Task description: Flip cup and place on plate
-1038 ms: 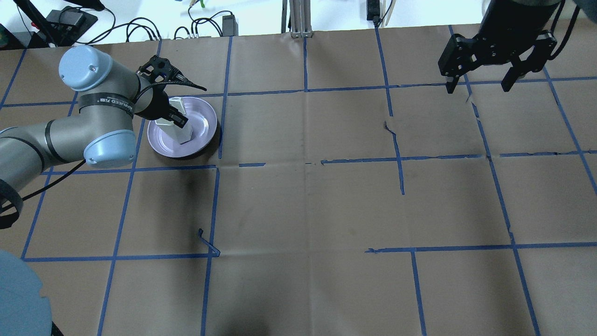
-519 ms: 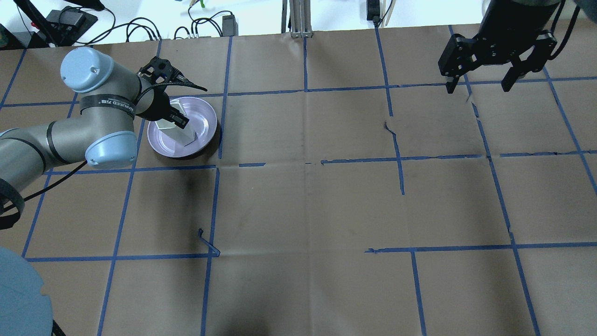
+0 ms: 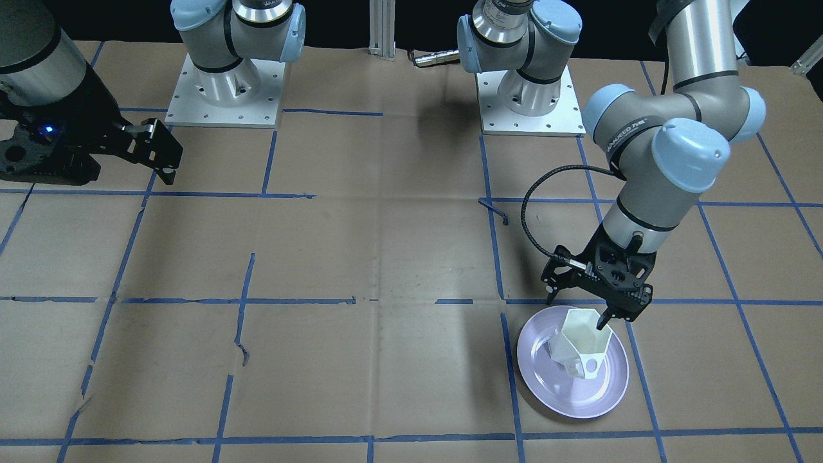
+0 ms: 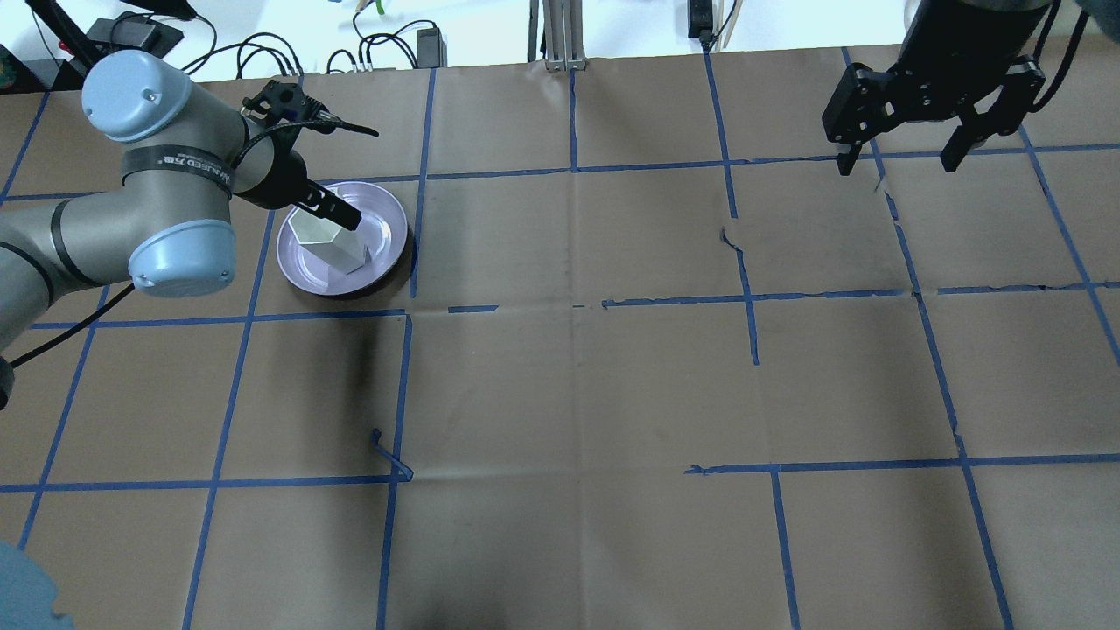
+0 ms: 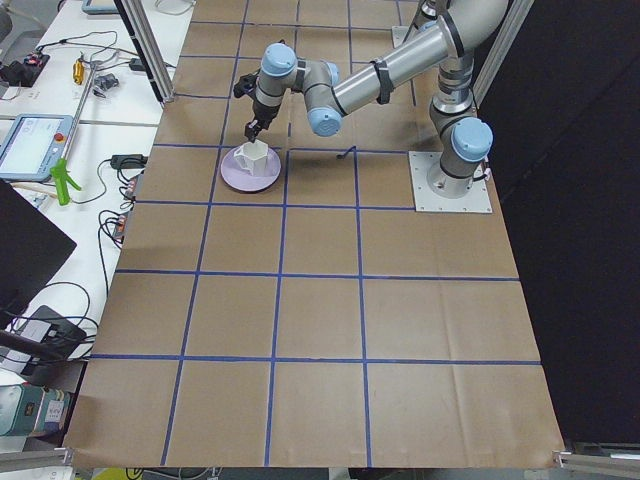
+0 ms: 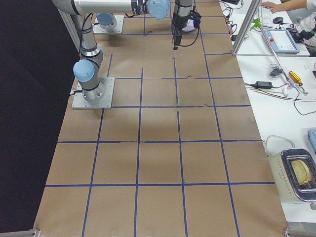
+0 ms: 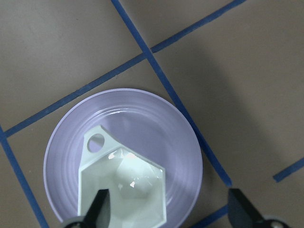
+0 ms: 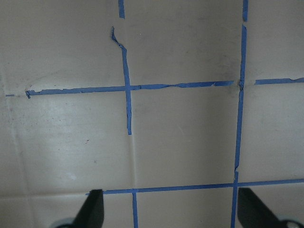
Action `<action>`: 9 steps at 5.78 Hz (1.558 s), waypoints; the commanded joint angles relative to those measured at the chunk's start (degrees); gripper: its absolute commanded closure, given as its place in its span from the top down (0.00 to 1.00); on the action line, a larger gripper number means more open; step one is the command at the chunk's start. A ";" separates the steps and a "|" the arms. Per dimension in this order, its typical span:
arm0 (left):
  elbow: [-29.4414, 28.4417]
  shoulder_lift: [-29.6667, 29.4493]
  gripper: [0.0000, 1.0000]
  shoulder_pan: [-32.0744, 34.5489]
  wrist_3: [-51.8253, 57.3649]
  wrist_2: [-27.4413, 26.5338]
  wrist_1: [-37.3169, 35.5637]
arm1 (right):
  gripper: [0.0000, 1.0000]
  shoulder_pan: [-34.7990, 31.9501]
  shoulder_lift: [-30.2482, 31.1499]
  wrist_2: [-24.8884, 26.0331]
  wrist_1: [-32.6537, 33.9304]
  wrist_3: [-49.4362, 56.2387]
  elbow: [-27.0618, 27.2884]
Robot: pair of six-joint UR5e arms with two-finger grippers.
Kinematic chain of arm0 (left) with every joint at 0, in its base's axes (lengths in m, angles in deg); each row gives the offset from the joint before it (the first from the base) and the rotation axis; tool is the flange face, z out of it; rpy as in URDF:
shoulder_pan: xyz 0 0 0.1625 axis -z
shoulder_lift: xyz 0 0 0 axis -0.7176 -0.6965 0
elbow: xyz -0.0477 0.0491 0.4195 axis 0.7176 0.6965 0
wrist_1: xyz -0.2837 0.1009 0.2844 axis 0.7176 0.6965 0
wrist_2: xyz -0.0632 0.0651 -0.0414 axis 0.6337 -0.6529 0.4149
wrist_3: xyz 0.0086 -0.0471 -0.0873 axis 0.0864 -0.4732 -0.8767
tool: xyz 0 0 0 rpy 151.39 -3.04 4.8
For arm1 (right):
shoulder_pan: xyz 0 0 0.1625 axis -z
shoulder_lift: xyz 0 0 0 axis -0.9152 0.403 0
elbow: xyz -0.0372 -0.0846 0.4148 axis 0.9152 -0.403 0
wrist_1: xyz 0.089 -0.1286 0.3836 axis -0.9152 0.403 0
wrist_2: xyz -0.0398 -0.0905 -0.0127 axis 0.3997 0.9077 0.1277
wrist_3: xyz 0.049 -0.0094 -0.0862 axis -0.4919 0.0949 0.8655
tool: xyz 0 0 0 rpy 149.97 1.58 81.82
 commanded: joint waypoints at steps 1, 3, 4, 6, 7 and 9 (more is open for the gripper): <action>-7.76 4.33 0.99 1.31 -10.19 -1.90 16.69 | 1.00 0.00 0.00 0.00 0.00 0.00 0.00; -12.53 9.86 0.99 5.43 -20.45 -7.86 29.20 | 1.00 0.00 0.00 0.00 0.00 0.00 0.00; -12.55 12.06 0.99 7.54 -26.80 -7.98 31.34 | 1.00 0.00 0.00 0.00 0.00 0.00 0.00; -12.81 15.15 0.99 10.63 -36.69 -9.20 34.24 | 1.00 0.00 0.00 0.00 0.00 0.00 0.00; -12.99 16.12 0.99 10.63 -37.75 -9.56 36.18 | 1.00 0.00 0.00 0.00 0.00 0.00 0.00; -14.30 16.21 0.99 10.63 -40.57 -9.30 36.90 | 1.00 0.00 0.00 0.00 0.00 0.00 0.00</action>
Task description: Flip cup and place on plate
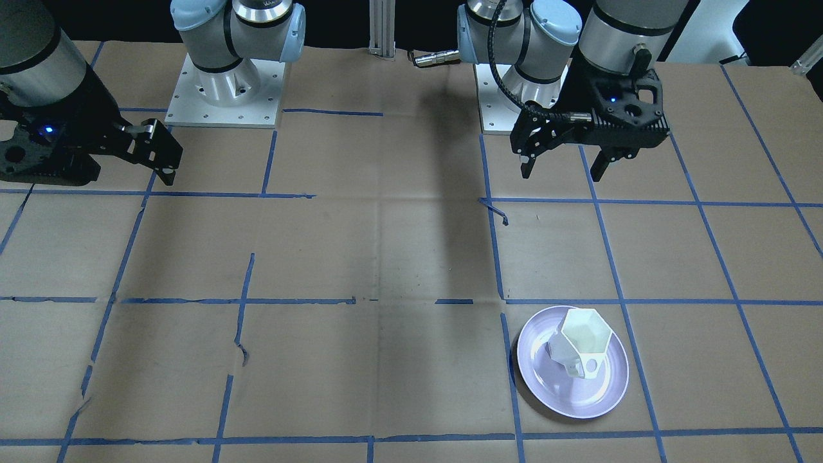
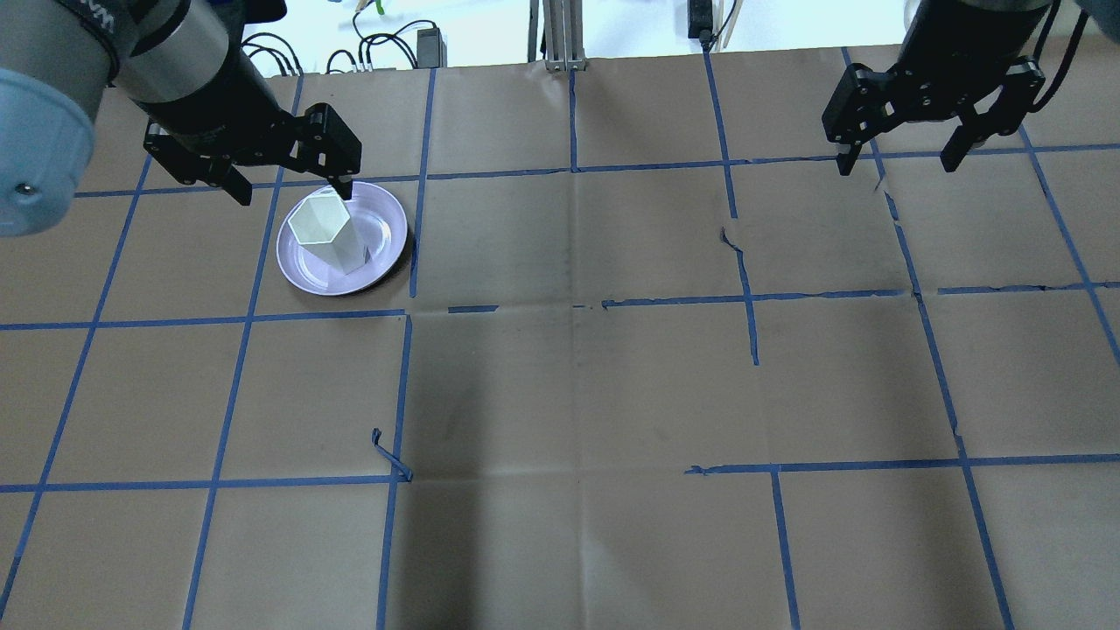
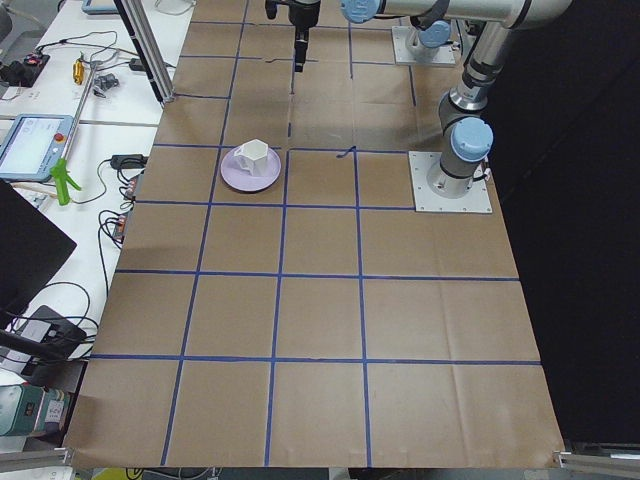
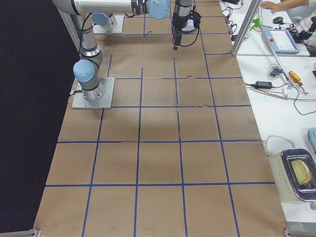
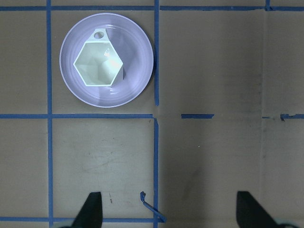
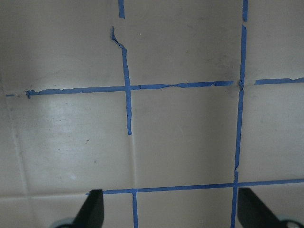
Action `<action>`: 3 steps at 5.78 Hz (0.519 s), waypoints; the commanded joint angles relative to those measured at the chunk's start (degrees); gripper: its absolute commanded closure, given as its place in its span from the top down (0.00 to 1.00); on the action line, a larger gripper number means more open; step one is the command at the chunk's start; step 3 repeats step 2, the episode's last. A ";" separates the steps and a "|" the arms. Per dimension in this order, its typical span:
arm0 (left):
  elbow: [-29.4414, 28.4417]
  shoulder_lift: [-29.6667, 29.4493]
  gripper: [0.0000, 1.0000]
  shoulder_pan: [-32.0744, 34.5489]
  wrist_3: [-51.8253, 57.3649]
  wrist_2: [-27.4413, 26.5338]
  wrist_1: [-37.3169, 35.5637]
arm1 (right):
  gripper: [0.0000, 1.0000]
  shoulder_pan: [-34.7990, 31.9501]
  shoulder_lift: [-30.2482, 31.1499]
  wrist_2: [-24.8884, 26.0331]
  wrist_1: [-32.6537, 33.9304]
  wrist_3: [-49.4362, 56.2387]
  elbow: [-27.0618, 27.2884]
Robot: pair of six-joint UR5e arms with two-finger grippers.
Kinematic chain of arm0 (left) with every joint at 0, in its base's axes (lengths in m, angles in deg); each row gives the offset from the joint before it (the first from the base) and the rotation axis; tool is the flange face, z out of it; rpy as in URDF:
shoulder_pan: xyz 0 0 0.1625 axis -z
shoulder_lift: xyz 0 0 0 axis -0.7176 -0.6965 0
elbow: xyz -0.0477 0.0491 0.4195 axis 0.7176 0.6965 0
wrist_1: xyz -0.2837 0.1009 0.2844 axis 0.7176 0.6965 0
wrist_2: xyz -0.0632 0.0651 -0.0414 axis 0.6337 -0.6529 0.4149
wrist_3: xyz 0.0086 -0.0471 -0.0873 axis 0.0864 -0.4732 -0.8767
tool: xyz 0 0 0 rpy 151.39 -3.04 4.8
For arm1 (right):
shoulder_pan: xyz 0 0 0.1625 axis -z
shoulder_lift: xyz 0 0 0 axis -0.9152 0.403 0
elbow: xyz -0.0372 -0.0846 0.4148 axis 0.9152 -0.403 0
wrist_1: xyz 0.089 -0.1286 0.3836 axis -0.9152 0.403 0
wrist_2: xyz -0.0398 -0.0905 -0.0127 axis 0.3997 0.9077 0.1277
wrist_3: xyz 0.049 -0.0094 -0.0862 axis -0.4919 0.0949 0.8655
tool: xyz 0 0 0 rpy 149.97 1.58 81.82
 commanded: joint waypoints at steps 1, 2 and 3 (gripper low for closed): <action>-0.41 0.15 0.99 -0.06 -0.66 -0.02 0.32 | 1.00 0.00 0.00 0.00 0.00 0.00 0.00; -0.41 0.24 0.99 -0.23 -0.65 0.07 0.23 | 1.00 0.00 0.00 0.00 0.00 0.00 0.00; -0.41 0.24 0.99 -0.23 -0.65 0.07 0.23 | 1.00 0.00 0.00 0.00 0.00 0.00 0.00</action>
